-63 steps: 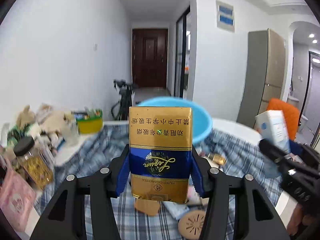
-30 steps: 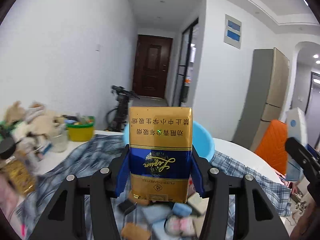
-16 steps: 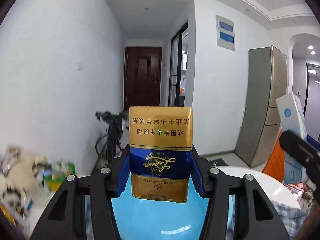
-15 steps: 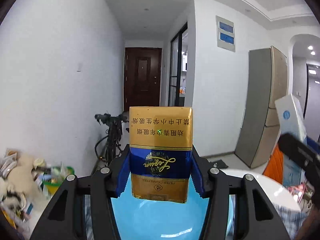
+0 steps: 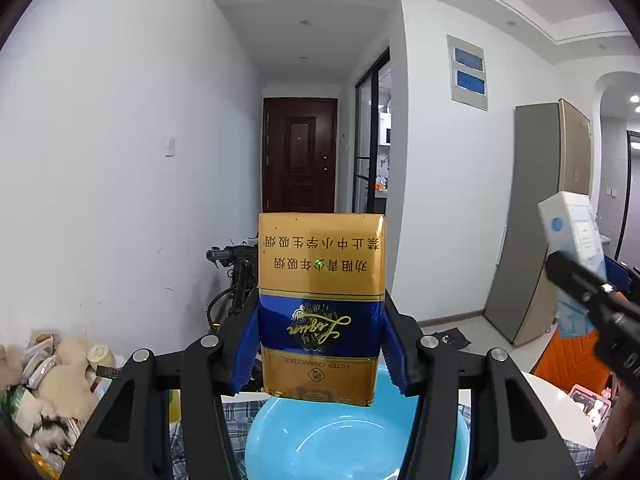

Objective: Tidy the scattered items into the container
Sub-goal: 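Carry the pack and RAISON box up toward the blue basin with both grippers, then lower both held items into the basin and open both grippers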

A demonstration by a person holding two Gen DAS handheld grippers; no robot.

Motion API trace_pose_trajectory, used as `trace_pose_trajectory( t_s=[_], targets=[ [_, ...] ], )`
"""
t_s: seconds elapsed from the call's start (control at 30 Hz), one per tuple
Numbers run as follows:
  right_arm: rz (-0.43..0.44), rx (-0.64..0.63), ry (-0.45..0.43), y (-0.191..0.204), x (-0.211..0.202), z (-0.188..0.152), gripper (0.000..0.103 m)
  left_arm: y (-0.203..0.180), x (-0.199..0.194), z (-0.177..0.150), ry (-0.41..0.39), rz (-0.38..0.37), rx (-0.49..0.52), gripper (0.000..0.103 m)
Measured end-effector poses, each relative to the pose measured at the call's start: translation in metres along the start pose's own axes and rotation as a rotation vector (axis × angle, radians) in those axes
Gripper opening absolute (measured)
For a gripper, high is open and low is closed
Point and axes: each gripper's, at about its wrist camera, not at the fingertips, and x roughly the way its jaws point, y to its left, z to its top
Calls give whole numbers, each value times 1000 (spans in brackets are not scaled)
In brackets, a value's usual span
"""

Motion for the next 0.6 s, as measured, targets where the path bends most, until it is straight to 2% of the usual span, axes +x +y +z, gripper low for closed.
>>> trace_pose_trajectory(
  t_s=[0.1, 0.17, 0.23, 0.27, 0.37, 0.43, 0.53, 0.57, 0.6],
  targets=[
    [25, -1, 41, 6, 8, 4, 56, -1, 3, 5, 36, -15, -16, 55],
    [68, 19, 100, 9, 15, 6, 56, -1, 4, 9, 66, -51, -13, 55],
    [84, 10, 163, 13, 23, 10, 56, -4, 7, 11, 100, -20, 18, 56],
    [85, 1, 195, 15, 26, 12, 56, -5, 12, 13, 138, 4, 30, 55],
    [95, -22, 326, 18, 42, 18, 56, -7, 38, 14, 339, 32, 33, 55],
    [87, -61, 443, 21, 55, 19, 56, -15, 50, 13, 443, 44, 93, 56],
    [75, -105, 538, 19, 69, 23, 56, -22, 71, 9, 613, 102, 177, 56],
    [75, -92, 567, 15, 73, 26, 56, -21, 77, 10, 655, 136, 188, 56],
    [97, -59, 605, 8, 78, 31, 56, -18, 78, 14, 665, 175, 180, 56]
  ],
)
